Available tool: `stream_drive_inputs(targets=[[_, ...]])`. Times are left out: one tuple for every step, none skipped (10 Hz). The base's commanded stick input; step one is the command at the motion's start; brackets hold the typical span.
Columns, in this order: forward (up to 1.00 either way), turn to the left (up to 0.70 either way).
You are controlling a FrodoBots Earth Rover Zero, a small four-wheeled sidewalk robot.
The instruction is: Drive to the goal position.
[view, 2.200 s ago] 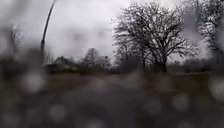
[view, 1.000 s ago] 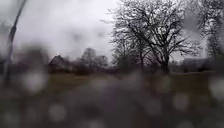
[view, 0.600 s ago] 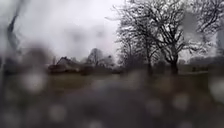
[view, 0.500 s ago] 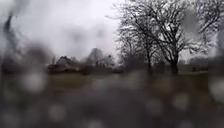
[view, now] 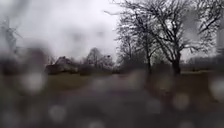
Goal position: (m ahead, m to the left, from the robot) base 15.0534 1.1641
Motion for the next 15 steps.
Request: stream_drive_inputs(targets=[[0.85, 0.0], [0.85, 0.0], [0.85, 0.0], [0.85, 0.0], [0.85, 0.0], [0.85, 0.0], [0.85, 0.0], [0.85, 0.0], [0.85, 0.0], [0.85, 0.0], [0.85, 0.0], [0.85, 0.0], [0.85, 0.0], [0.85, 0.0], [0.85, 0.0]])
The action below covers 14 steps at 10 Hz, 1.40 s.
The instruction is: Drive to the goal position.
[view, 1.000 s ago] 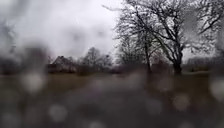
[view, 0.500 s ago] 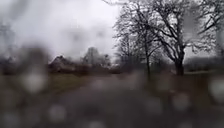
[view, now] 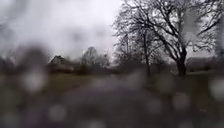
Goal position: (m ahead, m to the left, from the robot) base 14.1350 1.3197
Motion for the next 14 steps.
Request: stream_drive_inputs(targets=[[0.85, 0.0], [0.85, 0.0], [0.85, 0.0], [0.85, 0.0], [0.85, 0.0], [0.85, 0.0], [0.85, 0.0], [0.85, 0.0], [0.85, 0.0], [0.85, 0.0], [0.85, 0.22], [0.85, 0.25], [0.85, 0.13], [0.85, 0.01]])
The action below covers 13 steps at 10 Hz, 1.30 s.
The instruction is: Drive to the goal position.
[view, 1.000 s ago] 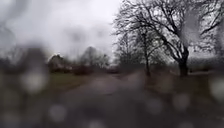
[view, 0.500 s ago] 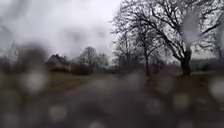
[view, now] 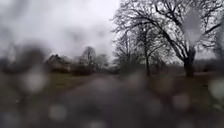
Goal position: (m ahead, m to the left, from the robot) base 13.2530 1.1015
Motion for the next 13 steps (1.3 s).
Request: stream_drive_inputs(targets=[[0.85, 0.0], [0.85, 0.0], [0.85, 0.0], [0.85, 0.0], [0.85, 0.0], [0.85, 0.0], [0.85, 0.0], [0.85, 0.0], [0.85, 0.0], [0.85, 0.0], [0.85, 0.0], [0.85, 0.0], [0.85, 0.0]])
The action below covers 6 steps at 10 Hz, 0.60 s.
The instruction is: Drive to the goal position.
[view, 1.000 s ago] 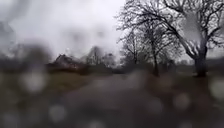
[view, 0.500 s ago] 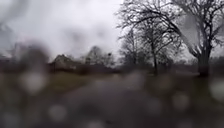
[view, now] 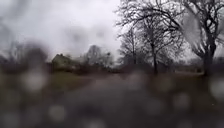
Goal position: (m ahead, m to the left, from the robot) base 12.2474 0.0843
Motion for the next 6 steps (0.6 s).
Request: stream_drive_inputs(targets=[[0.85, 0.0], [0.85, 0.0], [0.85, 0.0], [0.85, 0.0], [0.85, 0.0], [0.85, 0.0]])
